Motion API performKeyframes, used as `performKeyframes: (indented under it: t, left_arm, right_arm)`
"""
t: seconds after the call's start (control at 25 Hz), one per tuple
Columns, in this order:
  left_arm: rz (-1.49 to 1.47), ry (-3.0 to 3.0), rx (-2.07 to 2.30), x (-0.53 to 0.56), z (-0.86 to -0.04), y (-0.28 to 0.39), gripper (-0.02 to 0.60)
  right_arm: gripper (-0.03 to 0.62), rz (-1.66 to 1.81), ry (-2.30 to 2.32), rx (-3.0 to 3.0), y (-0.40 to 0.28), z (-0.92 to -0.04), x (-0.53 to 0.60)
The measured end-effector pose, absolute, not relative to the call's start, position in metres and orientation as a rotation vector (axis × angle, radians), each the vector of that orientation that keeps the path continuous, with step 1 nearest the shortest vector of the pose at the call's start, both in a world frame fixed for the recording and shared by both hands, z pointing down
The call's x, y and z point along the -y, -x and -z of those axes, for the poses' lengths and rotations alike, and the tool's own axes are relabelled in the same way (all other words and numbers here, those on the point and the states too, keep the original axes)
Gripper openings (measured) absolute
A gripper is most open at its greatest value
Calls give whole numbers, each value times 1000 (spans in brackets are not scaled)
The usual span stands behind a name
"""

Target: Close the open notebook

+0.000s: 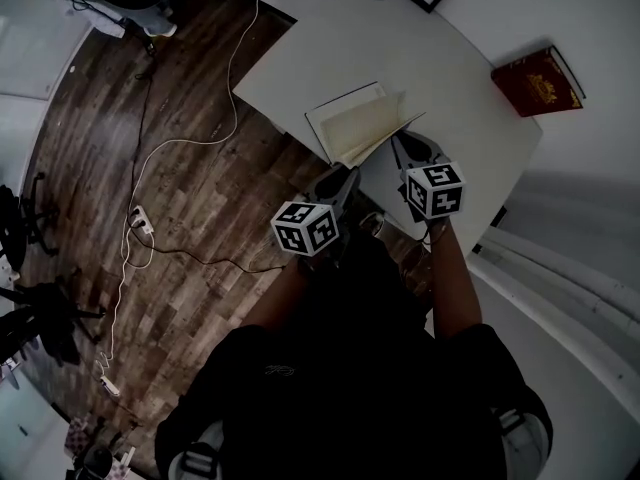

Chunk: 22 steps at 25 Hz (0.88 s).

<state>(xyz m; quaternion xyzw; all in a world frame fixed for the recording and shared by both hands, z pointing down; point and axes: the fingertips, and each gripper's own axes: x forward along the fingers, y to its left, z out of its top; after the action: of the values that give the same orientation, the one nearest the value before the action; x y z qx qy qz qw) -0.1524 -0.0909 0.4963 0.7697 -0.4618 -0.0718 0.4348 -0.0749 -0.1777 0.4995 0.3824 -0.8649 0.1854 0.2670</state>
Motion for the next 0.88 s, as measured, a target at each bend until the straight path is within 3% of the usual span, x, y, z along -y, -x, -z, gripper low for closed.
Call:
performKeyframes:
  t: [0.48, 0.68, 0.88]
  left_arm:
    - [37, -1939, 1333, 112, -502, 176, 66]
    - [-68, -1894, 1446, 134, -517, 196, 10]
    - [-150, -1874, 1503, 156, -522, 204, 3]
  right_arm:
    - [35, -526, -931, 2380, 105, -515, 215]
    - [34, -581, -889, 2429, 122, -523, 237]
    - [35, -676, -846, 2442, 131, -542, 245]
